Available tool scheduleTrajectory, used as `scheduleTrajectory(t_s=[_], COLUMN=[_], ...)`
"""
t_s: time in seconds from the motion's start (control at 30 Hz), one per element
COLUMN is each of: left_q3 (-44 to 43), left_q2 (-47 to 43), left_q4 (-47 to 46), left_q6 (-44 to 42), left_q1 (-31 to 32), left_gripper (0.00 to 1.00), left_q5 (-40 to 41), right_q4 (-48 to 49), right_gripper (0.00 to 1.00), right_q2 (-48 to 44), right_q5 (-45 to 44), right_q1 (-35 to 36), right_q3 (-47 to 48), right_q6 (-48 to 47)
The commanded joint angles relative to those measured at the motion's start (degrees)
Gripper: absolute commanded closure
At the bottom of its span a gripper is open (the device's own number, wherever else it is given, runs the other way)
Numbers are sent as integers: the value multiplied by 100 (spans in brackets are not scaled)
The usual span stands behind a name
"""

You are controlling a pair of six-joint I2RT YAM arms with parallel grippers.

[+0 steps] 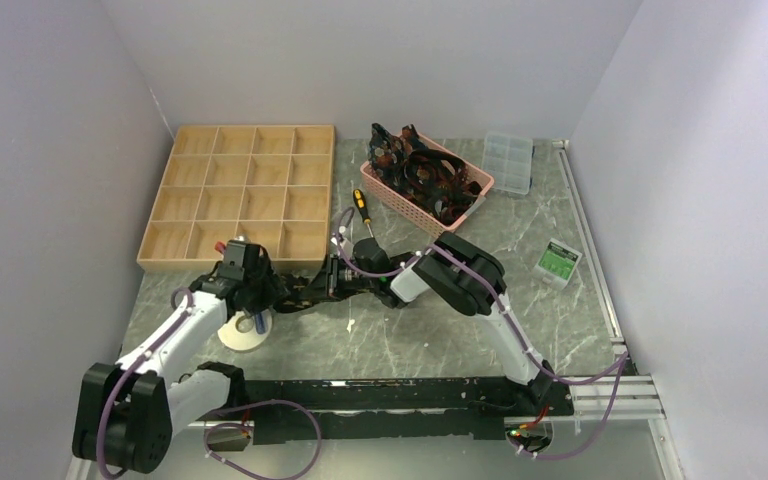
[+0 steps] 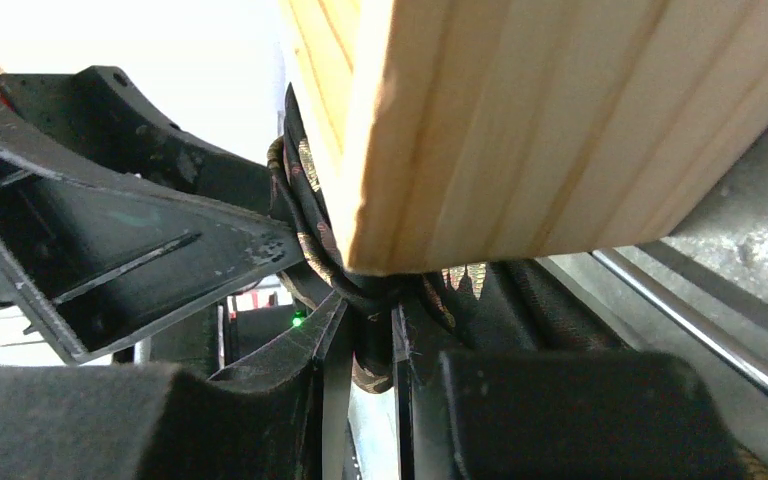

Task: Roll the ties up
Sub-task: Roll the tie at the center of the board.

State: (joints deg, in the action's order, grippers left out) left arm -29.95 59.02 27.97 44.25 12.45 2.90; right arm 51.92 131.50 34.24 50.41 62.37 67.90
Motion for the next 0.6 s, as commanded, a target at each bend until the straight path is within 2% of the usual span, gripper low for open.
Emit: scheduleTrajectory(t_s=[0.0, 0.23, 0.43, 0.57], left_q3=[-111, 212, 298, 403], left_q2=[274, 437, 390, 224], left_q4=[-437, -1208, -1417, -1476], left_q6=[-255, -234, -304, -273], left_q1=[-27, -32, -31, -32], left_gripper=[37, 43, 50, 69], left_q5=[-364, -915, -1286, -1384], right_q4=[217, 144, 112, 65], right_gripper=[79, 79, 79, 80], right_q2=[-191, -206, -189, -197], right_q5=[38, 37, 13, -2], right_q1=[-79, -81, -84, -76], right_q3=[-152, -142, -118, -68], right_q6=[-222, -302, -304, -314])
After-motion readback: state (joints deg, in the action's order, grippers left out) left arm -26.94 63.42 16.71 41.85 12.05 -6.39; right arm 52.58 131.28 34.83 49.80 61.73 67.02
